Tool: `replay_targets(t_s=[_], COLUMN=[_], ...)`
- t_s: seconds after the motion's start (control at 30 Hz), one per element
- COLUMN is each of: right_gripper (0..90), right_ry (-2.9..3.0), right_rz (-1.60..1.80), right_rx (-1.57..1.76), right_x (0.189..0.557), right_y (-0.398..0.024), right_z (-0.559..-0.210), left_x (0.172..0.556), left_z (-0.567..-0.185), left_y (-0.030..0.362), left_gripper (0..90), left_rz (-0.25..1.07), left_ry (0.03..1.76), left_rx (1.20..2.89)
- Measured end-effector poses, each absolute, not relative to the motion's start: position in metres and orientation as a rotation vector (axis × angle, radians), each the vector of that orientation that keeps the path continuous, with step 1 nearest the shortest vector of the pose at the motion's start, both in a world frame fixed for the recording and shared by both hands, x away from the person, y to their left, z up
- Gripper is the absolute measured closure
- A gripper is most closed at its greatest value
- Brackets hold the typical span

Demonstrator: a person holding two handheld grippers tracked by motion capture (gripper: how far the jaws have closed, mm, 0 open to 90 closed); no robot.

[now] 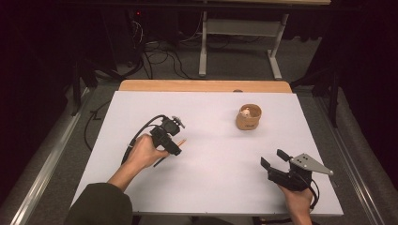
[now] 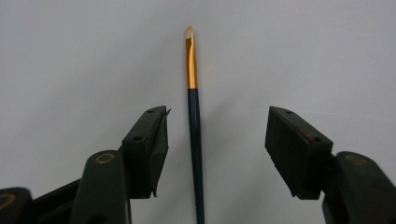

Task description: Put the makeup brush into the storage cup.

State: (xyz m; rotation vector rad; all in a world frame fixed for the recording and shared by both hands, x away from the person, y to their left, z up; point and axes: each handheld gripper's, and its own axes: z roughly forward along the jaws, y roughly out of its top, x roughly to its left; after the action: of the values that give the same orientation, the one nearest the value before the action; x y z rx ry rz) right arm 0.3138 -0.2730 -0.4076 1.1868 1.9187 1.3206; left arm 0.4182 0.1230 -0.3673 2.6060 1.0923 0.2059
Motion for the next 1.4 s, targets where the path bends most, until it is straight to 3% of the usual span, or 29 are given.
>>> replay_targets(t_s=[0.63, 1.4], right_gripper=[29.7, 29.8], right_ry=[1.918, 1.918], right_rz=[1.323, 1.323], right_rx=[1.186, 1.186], right_x=[0.314, 0.314], right_y=[-0.273, -0.273], right_z=[-0.408, -0.408], left_x=[0.421, 0.423], left_z=[-0.388, -0.399], left_y=[0.133, 0.141], left_gripper=[45.7, 63.6], left_rz=[0.115, 0.081], left_ry=[1.166, 1.228], left_rx=[2.625, 2.631])
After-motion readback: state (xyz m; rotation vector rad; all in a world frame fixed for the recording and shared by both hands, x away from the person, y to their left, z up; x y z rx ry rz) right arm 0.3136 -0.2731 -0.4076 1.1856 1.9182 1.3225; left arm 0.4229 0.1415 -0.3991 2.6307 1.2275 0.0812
